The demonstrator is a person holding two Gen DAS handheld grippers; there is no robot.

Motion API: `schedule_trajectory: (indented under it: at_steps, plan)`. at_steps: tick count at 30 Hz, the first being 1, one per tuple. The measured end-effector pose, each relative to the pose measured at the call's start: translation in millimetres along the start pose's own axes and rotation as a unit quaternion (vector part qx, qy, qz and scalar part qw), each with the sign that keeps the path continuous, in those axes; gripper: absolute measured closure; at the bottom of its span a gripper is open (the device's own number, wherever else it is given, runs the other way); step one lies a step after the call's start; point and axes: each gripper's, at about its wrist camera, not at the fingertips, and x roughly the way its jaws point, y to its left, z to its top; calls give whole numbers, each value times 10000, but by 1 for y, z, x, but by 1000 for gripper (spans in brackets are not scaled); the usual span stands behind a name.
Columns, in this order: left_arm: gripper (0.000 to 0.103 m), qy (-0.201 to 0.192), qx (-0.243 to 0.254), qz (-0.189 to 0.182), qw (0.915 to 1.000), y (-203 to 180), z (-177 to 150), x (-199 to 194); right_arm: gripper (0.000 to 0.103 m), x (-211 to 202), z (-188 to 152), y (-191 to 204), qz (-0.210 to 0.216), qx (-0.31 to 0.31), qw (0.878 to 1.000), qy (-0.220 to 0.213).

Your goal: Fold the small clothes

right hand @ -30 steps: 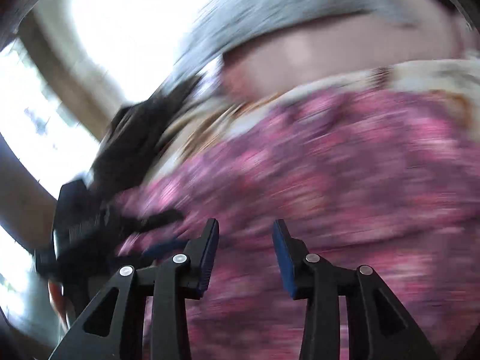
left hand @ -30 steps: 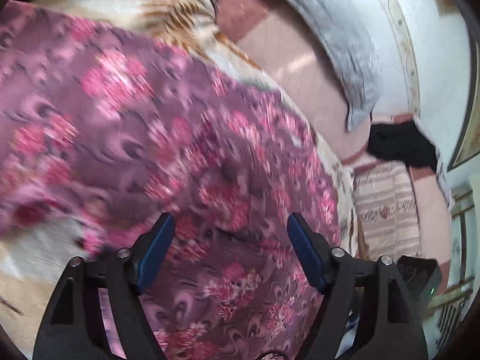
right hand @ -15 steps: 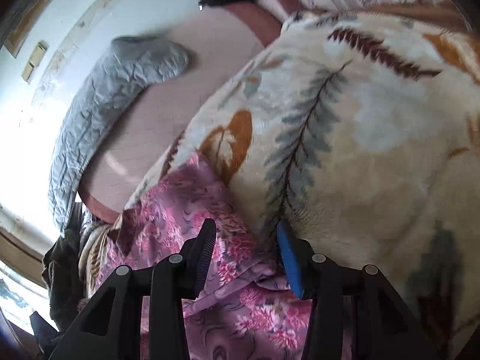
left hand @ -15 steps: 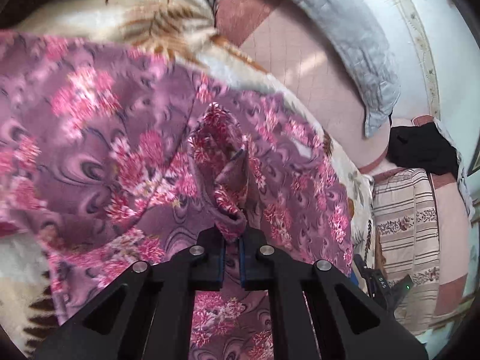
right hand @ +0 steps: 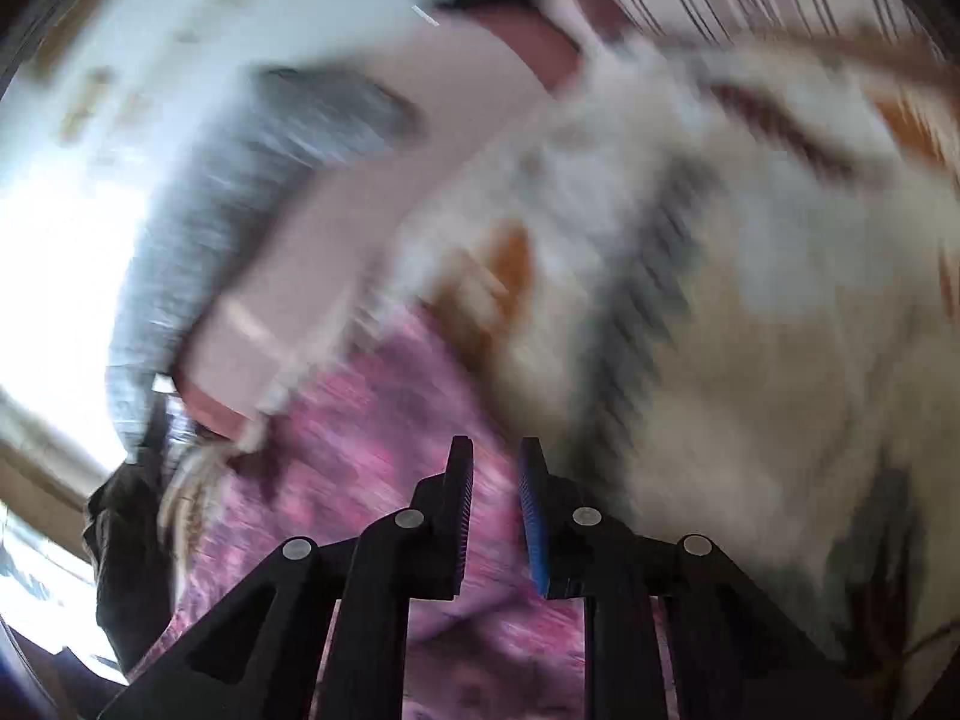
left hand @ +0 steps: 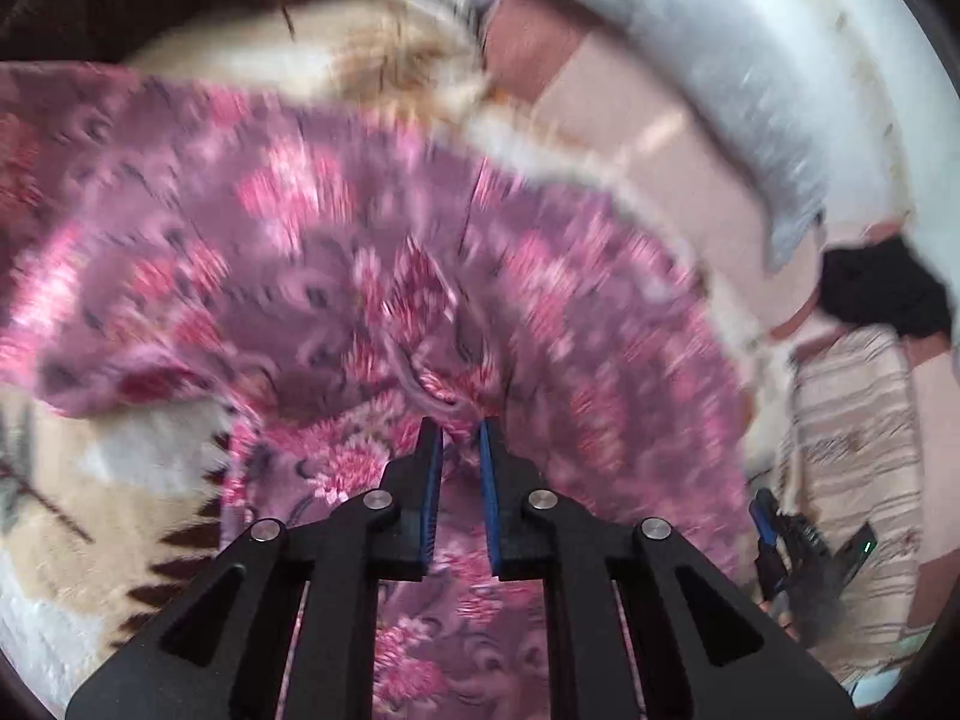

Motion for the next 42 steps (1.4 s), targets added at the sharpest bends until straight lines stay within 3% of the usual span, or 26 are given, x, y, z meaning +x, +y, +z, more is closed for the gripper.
schedule_trajectory:
  at_steps: [2, 4, 8, 9, 11, 15, 19, 22, 26, 29, 31, 38, 42]
  plan:
    - [93, -229, 83, -73, 9997, -5, 3, -11, 83, -6, -3, 16, 276, -240, 9993, -115]
    - [85, -204, 205, -24, 9996, -11, 5, -3, 81, 3, -13, 29, 564, -439, 9973, 138]
    - [84, 433, 439, 569, 9965, -14, 1, 49, 82, 50, -43, 38, 100, -755, 9885, 1304]
    - [86, 455, 508, 665, 9955, -12, -1, 58, 83, 52, -44, 37, 54, -744, 9893, 1255]
    - [86, 330, 626, 542, 9960, -14, -1, 47, 81, 41, -42, 45, 118, -831, 9916, 981]
    - [83, 269, 412, 201, 9986, 0, -1, 12, 80, 25, -52, 87, 898, -1500, 9820, 714]
    - [66, -84, 133, 162, 9997, 45, -4, -36, 79, 40, -94, 132, 1439, -1957, 9605, 1356]
    - [61, -474, -348, 275, 9979, 101, 0, -72, 79, 57, -135, 170, 1843, -2100, 9412, 1899]
    - [60, -947, -1342, 547, 9849, 189, 12, -111, 79, 79, -176, 224, 2231, -2240, 9204, 2302]
    - [60, -1185, -2083, 459, 9698, 248, 23, -128, 79, 94, -201, 249, 1903, -2738, 9129, 2352]
    - [60, -1344, -2472, 324, 9591, 278, 32, -133, 78, 93, -209, 248, 1883, -2852, 9141, 2182]
    - [50, -1477, -3144, -421, 9368, 316, 51, -102, 78, 96, -198, 235, 2209, -2415, 9157, 2329]
    - [48, -1605, -3510, -916, 9179, 332, 47, -88, 78, 93, -200, 238, 2150, -2514, 9156, 2284]
